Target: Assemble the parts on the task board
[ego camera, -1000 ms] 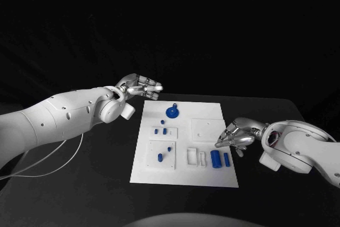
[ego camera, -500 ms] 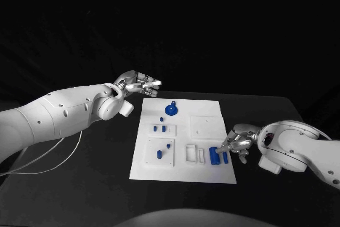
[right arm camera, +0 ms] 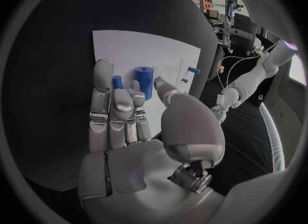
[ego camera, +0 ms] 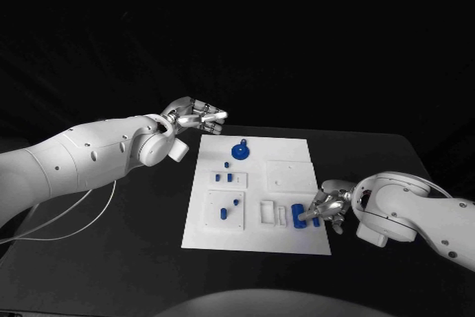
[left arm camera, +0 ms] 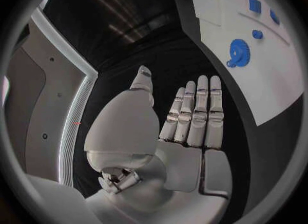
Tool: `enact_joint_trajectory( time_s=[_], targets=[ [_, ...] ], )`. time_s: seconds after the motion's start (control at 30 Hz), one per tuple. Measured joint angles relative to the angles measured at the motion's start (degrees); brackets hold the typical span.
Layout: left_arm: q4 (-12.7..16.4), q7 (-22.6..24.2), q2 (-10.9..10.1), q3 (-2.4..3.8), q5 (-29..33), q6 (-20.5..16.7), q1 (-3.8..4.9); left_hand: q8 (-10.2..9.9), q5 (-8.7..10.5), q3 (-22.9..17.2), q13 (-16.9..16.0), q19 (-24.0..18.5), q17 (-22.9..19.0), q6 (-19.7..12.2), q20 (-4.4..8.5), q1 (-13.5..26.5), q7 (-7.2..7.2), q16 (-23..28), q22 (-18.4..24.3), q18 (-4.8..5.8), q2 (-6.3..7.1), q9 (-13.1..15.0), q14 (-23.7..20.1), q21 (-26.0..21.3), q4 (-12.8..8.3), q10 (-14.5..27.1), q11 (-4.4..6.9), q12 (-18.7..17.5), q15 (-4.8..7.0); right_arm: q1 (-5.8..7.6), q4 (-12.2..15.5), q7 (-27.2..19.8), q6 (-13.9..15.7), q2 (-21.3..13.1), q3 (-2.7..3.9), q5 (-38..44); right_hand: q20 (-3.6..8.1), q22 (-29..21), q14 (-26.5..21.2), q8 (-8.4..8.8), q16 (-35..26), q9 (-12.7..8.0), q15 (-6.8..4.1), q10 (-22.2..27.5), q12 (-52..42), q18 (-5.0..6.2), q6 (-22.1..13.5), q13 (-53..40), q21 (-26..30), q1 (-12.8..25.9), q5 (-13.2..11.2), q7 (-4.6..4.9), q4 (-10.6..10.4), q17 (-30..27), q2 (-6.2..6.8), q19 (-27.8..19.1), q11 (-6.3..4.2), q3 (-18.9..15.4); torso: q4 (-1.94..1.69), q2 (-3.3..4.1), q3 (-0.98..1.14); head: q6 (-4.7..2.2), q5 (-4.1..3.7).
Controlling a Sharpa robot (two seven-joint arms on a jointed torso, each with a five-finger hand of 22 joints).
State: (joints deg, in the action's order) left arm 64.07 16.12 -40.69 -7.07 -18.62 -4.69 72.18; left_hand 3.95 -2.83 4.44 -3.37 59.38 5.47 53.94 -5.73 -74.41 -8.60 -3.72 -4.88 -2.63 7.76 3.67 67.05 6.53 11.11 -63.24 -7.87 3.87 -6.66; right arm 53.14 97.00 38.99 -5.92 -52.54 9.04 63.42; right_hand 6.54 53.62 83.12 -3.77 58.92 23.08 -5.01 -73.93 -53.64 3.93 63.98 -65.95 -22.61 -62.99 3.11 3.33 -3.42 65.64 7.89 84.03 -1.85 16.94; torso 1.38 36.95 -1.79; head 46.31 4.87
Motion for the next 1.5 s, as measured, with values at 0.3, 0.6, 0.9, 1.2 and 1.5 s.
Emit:
enact_joint_trajectory(
  time_s=[0.3,0.6,0.9,1.2,1.5],
  targets=[
    [-0.06,-0.19,0.08,-0.04,0.0,0.32,0.0,0.0,0.0,0.1,0.0,0.0,-0.1,0.0,0.0,0.0,0.0,0.0,0.05,0.0,0.0,0.0,0.0,-0.23,0.44,0.0,0.0,0.0,0.0,-0.05,-1.21,0.6,0.17,1.92,-0.78,1.46,0.0,0.57,0.0,0.0,0.0,-1.3,0.0,0.0,0.31,0.0,0.0,-0.26,0.21,0.25,0.0,0.0,-3.15,0.61,1.33,0.0,0.0,-0.33,0.02,0.05,0.09,0.08,0.18],
    [-0.09,-0.45,0.17,-0.14,-0.02,0.82,-0.01,0.0,0.0,0.06,0.0,0.0,-0.19,0.0,0.0,0.0,0.0,0.0,0.11,0.0,0.0,0.0,0.0,-0.23,0.92,0.21,-0.21,0.0,0.0,-0.04,-2.7,0.69,1.19,3.58,-1.27,2.2,0.0,0.94,0.18,-0.21,-0.24,-1.55,-0.18,0.0,0.66,0.0,0.06,-0.43,0.55,1.1,0.0,-0.05,-5.75,0.82,2.18,0.0,0.0,-1.43,0.03,0.08,0.07,0.15,0.3],
    [-0.33,-0.92,0.25,-0.31,-0.46,1.1,-0.01,0.0,0.0,-0.09,0.0,0.0,-0.27,0.1,0.0,-0.3,-0.5,0.0,0.11,0.0,-0.3,0.0,0.0,-0.45,0.9,0.2,-0.2,0.0,0.0,0.03,-3.5,0.69,1.88,4.57,-1.36,2.16,0.0,1.24,0.18,-0.16,-0.47,-1.78,-0.18,0.0,1.54,0.0,0.21,-0.24,0.82,0.76,0.0,-0.2,-6.25,0.99,2.43,0.0,0.01,-1.34,0.01,0.08,0.01,0.25,0.27],
    [-0.4,-1.36,0.34,-0.4,-0.88,1.41,-0.01,0.0,0.0,-0.13,0.0,0.0,-0.26,-1.15,0.0,-0.3,-1.09,0.0,0.1,0.0,-0.3,0.0,0.0,-0.44,0.33,0.41,-0.41,0.0,0.0,0.42,-4.29,0.7,2.02,5.39,-1.89,2.04,0.0,1.62,0.46,-0.11,-0.71,-1.37,0.1,0.21,2.01,0.0,-0.18,0.14,1.11,-0.06,0.0,0.17,-3.51,0.98,2.51,0.0,0.43,-0.7,0.08,0.08,0.02,0.26,0.43],
    [-0.45,-1.67,0.45,-0.43,-1.03,1.84,-0.01,0.0,0.0,0.1,0.0,0.0,-0.26,-1.55,0.0,-0.3,-1.11,0.0,0.1,0.0,-0.3,0.0,-0.21,-0.44,0.09,0.41,-0.41,0.0,-0.21,0.48,-4.53,0.54,2.93,5.85,-2.11,1.76,-0.42,2.46,0.58,-0.11,-0.71,1.77,0.25,0.54,2.01,0.0,-0.58,0.51,1.59,-0.82,12.5,0.14,4.57,1.09,1.75,0.0,0.91,0.68,0.08,0.08,0.04,0.34,0.53]
  ],
)
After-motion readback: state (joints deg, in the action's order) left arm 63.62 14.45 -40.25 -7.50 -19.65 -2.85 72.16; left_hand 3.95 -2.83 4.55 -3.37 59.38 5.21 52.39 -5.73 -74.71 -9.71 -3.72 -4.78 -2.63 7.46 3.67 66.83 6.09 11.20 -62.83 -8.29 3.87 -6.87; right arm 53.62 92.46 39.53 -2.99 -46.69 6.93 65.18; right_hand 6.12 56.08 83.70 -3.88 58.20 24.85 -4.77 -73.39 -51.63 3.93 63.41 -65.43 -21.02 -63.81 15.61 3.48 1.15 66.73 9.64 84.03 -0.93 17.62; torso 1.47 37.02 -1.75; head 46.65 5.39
